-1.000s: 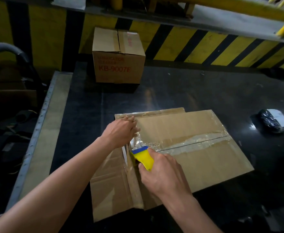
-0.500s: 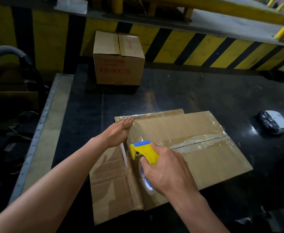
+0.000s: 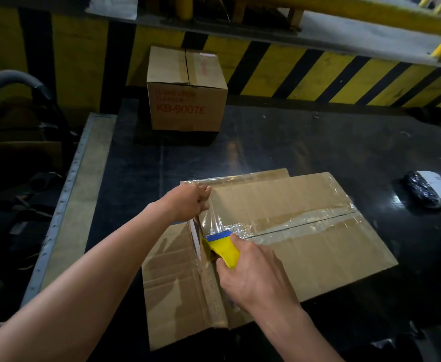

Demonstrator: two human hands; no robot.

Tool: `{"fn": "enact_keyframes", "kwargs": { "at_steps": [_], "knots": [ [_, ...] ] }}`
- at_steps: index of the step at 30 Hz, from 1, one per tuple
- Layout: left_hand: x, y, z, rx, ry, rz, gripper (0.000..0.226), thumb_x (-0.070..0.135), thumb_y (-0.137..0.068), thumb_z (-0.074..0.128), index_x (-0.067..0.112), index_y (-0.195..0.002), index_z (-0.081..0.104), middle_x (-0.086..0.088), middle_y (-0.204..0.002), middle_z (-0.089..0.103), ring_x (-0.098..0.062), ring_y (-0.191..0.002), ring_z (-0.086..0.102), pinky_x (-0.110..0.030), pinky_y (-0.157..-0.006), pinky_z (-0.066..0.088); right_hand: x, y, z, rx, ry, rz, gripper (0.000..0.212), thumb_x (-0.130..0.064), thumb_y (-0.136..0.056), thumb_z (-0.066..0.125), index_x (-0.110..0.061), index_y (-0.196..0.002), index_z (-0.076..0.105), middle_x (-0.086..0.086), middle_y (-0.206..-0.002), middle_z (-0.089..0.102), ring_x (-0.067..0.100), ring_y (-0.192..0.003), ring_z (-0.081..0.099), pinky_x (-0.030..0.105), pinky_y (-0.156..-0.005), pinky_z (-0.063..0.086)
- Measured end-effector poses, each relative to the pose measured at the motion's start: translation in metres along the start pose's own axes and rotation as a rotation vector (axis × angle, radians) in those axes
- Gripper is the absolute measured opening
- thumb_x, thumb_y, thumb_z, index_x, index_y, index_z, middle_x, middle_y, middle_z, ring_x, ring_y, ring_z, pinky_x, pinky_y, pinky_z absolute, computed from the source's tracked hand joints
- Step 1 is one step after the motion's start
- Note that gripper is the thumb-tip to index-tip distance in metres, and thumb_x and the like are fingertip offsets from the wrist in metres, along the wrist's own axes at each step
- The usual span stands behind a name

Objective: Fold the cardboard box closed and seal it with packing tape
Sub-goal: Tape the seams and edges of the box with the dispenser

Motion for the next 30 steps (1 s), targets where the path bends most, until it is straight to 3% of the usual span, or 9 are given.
{"fn": "enact_keyframes", "kwargs": {
  "at_steps": [4,6,9,12,15,23,30],
  "knots": [
    [0.008,-0.005,0.002,-0.012,-0.147,-0.03,0.041,0.038,-0.104,0.044,0.012,-0.132,0.06,-0.006,-0.136,0.06,-0.03,-0.122,0.057,-0.046,-0.1,0.047,-0.003,-0.001,0.004,0.002,0.03,0.007,0.052,-0.048,-0.085,0.054,-0.024,-0.131,0.051,0.004,-0.105,0.065,0.028,-0.092,0.064,0.039,-0.08,0.054],
    [0.011,-0.005,0.007,-0.042,-0.167,-0.029,0.057,0.052,-0.101,0.048,0.01,-0.139,0.053,-0.009,-0.146,0.053,-0.03,-0.132,0.052,-0.05,-0.108,0.041,-0.003,-0.001,0.004,0.003,0.039,0.011,0.05,-0.049,-0.085,0.053,-0.026,-0.129,0.052,0.004,-0.103,0.064,0.028,-0.091,0.064,0.039,-0.079,0.054],
    [0.011,0.002,0.02,-0.073,-0.249,0.01,0.075,0.056,-0.105,0.036,0.009,-0.161,0.019,-0.008,-0.17,0.016,-0.024,-0.156,0.015,-0.054,-0.123,0.016,-0.003,-0.001,0.004,0.016,0.03,0.012,0.051,-0.052,-0.086,0.053,-0.026,-0.129,0.052,0.004,-0.104,0.063,0.027,-0.092,0.064,0.039,-0.08,0.054],
    [0.005,0.007,0.027,-0.066,-0.263,0.021,0.076,0.056,-0.106,0.026,0.01,-0.162,0.005,-0.005,-0.172,-0.001,-0.018,-0.157,-0.006,-0.056,-0.124,0.004,-0.002,-0.001,0.005,0.007,0.035,0.015,0.054,-0.052,-0.088,0.053,-0.025,-0.135,0.048,0.006,-0.115,0.062,0.029,-0.102,0.062,0.038,-0.085,0.05],
    [0.006,0.007,0.027,-0.076,-0.287,0.02,0.075,0.056,-0.106,0.024,0.011,-0.162,0.003,-0.004,-0.172,-0.002,-0.02,-0.157,-0.006,-0.057,-0.124,0.002,-0.004,0.005,0.0,0.019,0.006,-0.004,0.055,-0.051,-0.089,0.052,-0.025,-0.137,0.046,0.006,-0.115,0.062,0.029,-0.103,0.061,0.038,-0.085,0.049],
    [-0.001,0.002,0.027,-0.098,-0.206,-0.03,0.072,0.056,-0.106,0.024,0.018,-0.164,0.004,0.002,-0.172,-0.001,-0.029,-0.157,-0.005,-0.064,-0.122,0.001,0.013,0.039,0.0,0.025,-0.025,-0.018,0.054,-0.052,-0.09,0.047,-0.029,-0.138,0.041,0.004,-0.093,0.058,0.028,-0.089,0.06,0.037,-0.076,0.048],
    [0.013,0.007,0.019,-0.041,-0.308,-0.011,0.069,0.048,-0.108,0.027,0.011,-0.163,0.008,-0.005,-0.172,0.001,-0.029,-0.158,-0.001,-0.063,-0.122,0.004,0.012,0.032,0.011,0.023,0.036,0.01,0.054,-0.05,-0.09,0.051,-0.026,-0.138,0.046,0.008,-0.106,0.059,0.031,-0.099,0.062,0.037,-0.082,0.048]
  ]
}}
Point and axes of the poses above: each hand's wrist, its own y-axis away from the middle knuckle, its own z-axis out of the palm, x = y × z, the point moved 7 cm from there along -y, towards the middle knuckle
